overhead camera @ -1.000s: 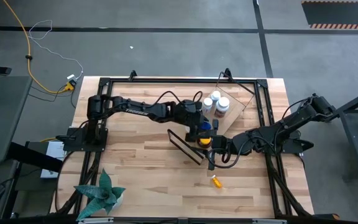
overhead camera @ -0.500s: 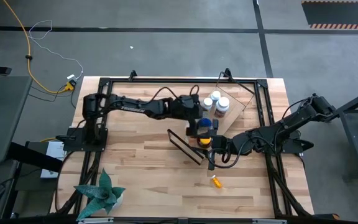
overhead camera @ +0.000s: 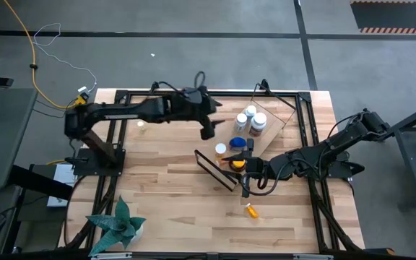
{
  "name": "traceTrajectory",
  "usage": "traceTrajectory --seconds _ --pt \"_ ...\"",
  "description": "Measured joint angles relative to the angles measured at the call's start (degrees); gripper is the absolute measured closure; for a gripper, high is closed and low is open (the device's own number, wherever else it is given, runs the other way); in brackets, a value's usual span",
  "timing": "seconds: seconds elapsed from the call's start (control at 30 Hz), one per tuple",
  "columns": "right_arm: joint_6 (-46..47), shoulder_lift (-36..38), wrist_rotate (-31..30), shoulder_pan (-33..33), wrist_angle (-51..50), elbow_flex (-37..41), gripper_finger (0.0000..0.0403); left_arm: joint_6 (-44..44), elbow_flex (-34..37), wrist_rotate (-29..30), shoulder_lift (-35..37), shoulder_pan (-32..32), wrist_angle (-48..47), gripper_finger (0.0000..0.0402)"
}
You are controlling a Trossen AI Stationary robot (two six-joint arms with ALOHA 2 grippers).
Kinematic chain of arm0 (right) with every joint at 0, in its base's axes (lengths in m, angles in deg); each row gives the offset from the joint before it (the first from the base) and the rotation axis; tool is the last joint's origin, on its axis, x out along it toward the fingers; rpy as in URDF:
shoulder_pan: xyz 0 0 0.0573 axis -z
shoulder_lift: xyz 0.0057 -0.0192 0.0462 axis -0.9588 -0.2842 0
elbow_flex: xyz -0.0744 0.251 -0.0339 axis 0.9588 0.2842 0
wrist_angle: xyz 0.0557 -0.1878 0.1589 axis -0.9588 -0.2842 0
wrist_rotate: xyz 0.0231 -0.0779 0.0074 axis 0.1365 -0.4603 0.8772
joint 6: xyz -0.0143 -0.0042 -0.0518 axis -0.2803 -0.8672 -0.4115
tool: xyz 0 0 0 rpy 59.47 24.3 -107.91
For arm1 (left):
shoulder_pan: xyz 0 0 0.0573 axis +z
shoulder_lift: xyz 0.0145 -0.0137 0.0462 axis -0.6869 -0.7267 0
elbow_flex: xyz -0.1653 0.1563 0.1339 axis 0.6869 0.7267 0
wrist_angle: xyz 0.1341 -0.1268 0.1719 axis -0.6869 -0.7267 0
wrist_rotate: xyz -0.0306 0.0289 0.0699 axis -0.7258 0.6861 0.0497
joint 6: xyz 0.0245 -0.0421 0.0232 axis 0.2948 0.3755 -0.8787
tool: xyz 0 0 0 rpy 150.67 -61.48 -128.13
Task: Pick and place medicine bottles onto shelf by color
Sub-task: Adjust the yellow medicine bottle on the shelf
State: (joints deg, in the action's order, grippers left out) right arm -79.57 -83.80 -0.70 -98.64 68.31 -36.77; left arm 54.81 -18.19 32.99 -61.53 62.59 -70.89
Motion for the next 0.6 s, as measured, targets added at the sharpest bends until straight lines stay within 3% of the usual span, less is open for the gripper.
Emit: traceTrajectory --seconds 0.17,0.4,0.5,0.6 --pt "0.52 0.00 -0.01 0.01 -1.03 0.00 0.0237 6.89 9.19 -4.39 7.75 0.26 4.96 0.0119" --pt "0.92 0.00 -0.14 0.24 -1.69 0.00 0.0237 13.35 34.78 -6.55 20.21 -0.22 27.98 0.0119" --pt "0.93 -0.32 -3.32 1.54 -1.25 0.00 0.0237 17.90 44.69 -6.96 25.27 -0.85 39.12 0.0119" --pt "1.68 -0.37 -6.89 5.07 -9.58 -3.34 0.0237 21.53 51.83 -6.98 30.31 -1.73 46.79 0.0119"
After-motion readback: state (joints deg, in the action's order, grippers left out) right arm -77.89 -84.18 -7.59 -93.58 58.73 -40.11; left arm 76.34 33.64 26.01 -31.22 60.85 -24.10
